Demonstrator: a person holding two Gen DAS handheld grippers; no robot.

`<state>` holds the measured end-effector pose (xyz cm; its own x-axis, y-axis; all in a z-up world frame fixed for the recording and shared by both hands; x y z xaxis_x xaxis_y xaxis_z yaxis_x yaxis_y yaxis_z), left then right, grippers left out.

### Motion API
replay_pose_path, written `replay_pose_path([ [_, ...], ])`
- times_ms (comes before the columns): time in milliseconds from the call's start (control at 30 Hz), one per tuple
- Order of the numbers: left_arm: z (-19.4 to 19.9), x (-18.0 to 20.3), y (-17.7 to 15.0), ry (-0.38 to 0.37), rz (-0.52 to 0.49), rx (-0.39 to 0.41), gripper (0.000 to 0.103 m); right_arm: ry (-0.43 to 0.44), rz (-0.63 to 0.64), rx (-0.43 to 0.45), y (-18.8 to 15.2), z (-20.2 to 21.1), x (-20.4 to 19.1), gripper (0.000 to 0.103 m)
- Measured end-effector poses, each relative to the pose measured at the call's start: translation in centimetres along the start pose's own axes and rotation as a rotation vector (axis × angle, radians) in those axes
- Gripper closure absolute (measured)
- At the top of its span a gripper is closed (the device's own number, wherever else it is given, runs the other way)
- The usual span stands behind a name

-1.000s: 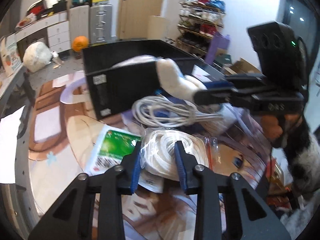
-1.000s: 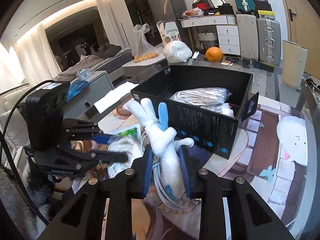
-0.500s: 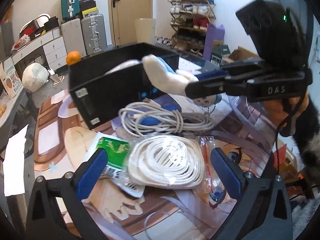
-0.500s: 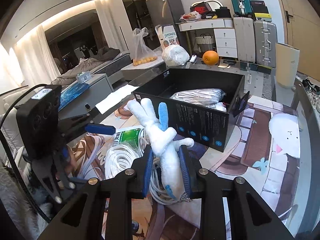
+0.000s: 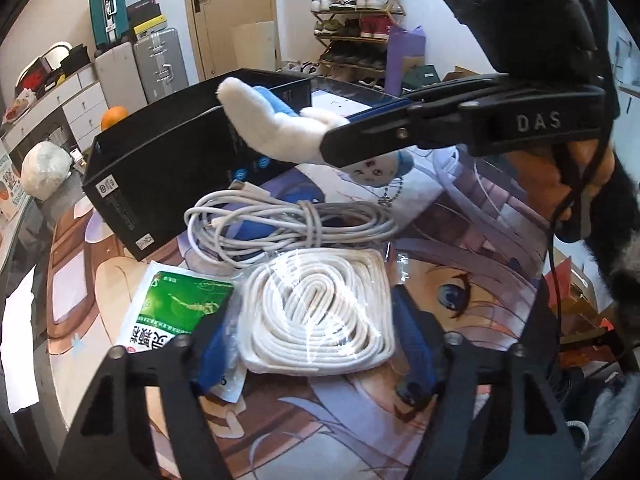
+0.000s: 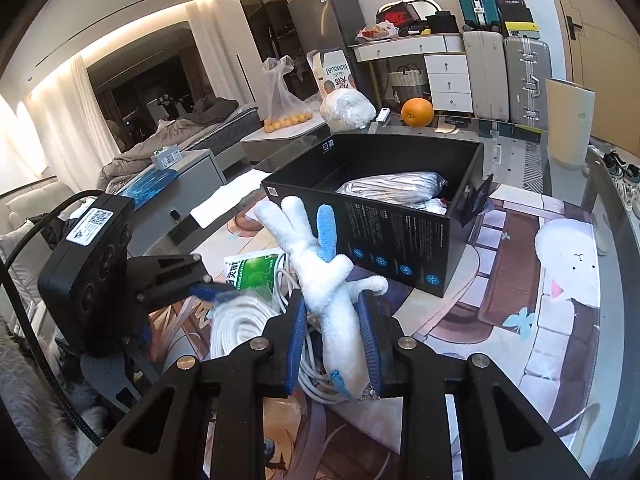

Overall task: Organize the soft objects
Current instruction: 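Grasp the zip bag of white rope with the left tool while the right tool holds the rabbit, then carry the rabbit over the black box and open the right tool while the left tool carries the rope bag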

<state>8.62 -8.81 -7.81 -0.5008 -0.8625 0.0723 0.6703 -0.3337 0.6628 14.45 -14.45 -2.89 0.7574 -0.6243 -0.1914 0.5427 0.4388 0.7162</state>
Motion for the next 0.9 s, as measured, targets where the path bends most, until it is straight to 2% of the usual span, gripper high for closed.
replay_pose_path([
  [200, 1.6, -0.3, 0.3, -0.009, 0.018, 0.053, 0.039, 0.000, 0.007, 0.022, 0.4, 0.9, -0.5, 0.077],
  [433, 5.2, -3.2, 1.8, -0.020, 0.138, 0.176, 0.039, -0.021, 0.022, 0.067, 1.5, 2.5, -0.6, 0.077],
  [633, 6.7, -6.3, 4.3, 0.035, 0.215, 0.260, 0.039, -0.062, 0.028, 0.108, 3.2, 3.8, -0.2, 0.077],
  [900, 6.0, -8.9, 7.6, 0.085, 0.228, 0.303, 0.039, -0.121, 0.031, 0.133, 6.1, 3.8, 0.7, 0.077],
])
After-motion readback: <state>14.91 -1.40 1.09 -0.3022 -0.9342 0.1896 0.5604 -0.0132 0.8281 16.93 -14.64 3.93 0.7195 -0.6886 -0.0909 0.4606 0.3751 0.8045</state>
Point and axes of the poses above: each gripper's, at about its wrist camera, not at the fingertips, and z roughly against the way its jaws point, x to its right, y to its top, the point moved 8 cm from there along -z, roughly the way its jaws point, and after that the axes turned 6 degrees about -y, right-handed, at the moved point
